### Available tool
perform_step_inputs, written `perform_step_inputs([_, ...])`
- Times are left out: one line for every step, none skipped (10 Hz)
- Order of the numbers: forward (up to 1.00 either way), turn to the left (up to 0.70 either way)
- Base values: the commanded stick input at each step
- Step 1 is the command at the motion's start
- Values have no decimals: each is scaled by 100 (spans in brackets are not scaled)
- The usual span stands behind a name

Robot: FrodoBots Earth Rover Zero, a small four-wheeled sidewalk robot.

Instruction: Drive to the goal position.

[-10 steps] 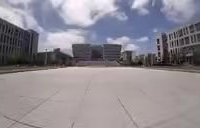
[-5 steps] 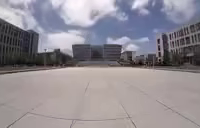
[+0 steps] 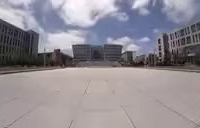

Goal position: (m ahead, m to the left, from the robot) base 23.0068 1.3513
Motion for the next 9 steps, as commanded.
perform_step_inputs([100, 0])
perform_step_inputs([100, 0])
perform_step_inputs([100, 0])
perform_step_inputs([100, 0])
perform_step_inputs([100, 0])
perform_step_inputs([100, 0])
perform_step_inputs([100, 0])
perform_step_inputs([100, 0])
perform_step_inputs([100, 0])
